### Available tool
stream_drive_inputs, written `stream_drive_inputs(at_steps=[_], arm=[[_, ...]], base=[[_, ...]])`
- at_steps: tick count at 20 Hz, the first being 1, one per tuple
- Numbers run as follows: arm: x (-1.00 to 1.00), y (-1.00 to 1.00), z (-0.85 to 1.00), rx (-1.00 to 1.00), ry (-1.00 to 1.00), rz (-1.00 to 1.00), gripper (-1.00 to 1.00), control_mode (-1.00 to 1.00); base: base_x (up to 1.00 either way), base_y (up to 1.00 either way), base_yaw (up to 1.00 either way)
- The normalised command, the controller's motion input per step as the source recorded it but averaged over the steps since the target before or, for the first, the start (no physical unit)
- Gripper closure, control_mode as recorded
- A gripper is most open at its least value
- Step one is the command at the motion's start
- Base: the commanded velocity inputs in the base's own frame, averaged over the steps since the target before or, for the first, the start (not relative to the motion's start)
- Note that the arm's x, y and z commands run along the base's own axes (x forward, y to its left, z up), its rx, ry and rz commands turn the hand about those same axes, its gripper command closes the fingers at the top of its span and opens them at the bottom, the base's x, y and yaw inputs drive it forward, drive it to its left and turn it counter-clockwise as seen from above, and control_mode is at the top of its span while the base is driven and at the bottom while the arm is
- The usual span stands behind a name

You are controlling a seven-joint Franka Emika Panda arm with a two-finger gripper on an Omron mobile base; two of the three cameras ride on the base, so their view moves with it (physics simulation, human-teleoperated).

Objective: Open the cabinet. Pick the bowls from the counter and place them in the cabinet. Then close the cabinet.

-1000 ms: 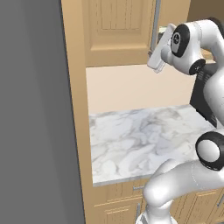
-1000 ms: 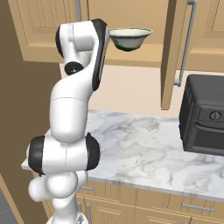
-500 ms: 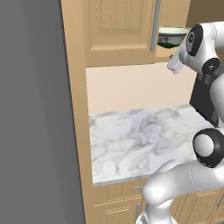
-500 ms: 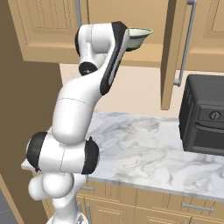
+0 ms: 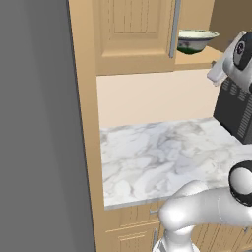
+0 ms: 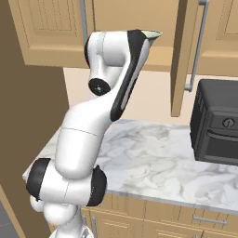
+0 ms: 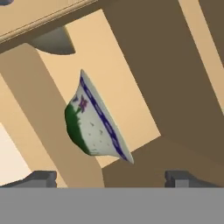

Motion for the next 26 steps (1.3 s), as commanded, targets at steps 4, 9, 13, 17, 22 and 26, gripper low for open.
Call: stream_drive_inputs(at_steps=[4, 9, 13, 17, 22, 26], arm=[[-0.99, -0.02, 0.67, 0.00, 0.10, 0.00, -1.00, -1.00], [-0.98, -0.02, 0.59, 0.00, 0.09, -0.02, -1.00, -1.00], [-1.00, -0.03, 0.49, 0.00, -0.10, -0.07, -1.00, -1.00], [-1.00, 0.00, 0.25, 0.00, -0.13, -0.07, -1.00, -1.00], [-1.00, 0.03, 0.13, 0.00, -0.16, -0.02, -1.00, -1.00], [-0.95, 0.25, 0.05, -0.01, -0.13, 0.00, -1.00, -1.00]], base=[[0.00, 0.00, 0.00], [0.00, 0.00, 0.00], [0.00, 0.00, 0.00], [0.00, 0.00, 0.00], [0.00, 0.00, 0.00], [0.00, 0.00, 0.00]])
